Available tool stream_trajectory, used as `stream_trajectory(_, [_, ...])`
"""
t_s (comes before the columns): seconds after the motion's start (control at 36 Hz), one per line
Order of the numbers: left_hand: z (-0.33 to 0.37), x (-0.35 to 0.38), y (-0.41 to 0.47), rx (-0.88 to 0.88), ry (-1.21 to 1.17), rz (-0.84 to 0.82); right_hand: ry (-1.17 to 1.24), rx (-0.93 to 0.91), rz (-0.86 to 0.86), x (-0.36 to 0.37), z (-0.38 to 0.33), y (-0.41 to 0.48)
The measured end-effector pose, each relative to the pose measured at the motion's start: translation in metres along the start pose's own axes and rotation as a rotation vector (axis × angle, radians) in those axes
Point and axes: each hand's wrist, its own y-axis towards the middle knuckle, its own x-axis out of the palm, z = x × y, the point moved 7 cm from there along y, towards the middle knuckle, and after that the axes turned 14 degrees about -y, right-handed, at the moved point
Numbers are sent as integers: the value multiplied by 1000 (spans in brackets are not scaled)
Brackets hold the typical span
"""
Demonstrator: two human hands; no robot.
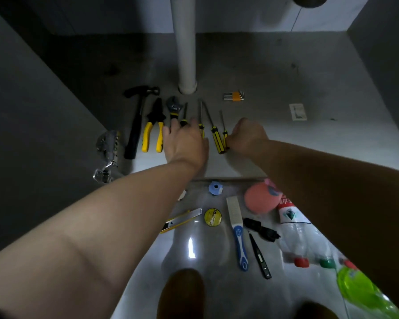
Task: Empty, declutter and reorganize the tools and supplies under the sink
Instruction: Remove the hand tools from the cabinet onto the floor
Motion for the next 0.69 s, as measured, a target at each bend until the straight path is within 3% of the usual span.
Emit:
stream_trajectory(0.19, [-2, 2, -3, -102, -97, 1, -65, 76, -53, 17, 5, 9])
stream_trajectory(0.39, [-2, 0, -25, -159, -276, 70, -56, 138, 13, 13, 7, 5])
stream_trajectory(0.56, [-21, -13, -59, -67, -728, 150, 253, 125, 103, 1, 5, -28])
stream_trajectory(0.69, [-40, -14, -123, 15, -837, 197, 496, 32, 103, 26, 6, -88])
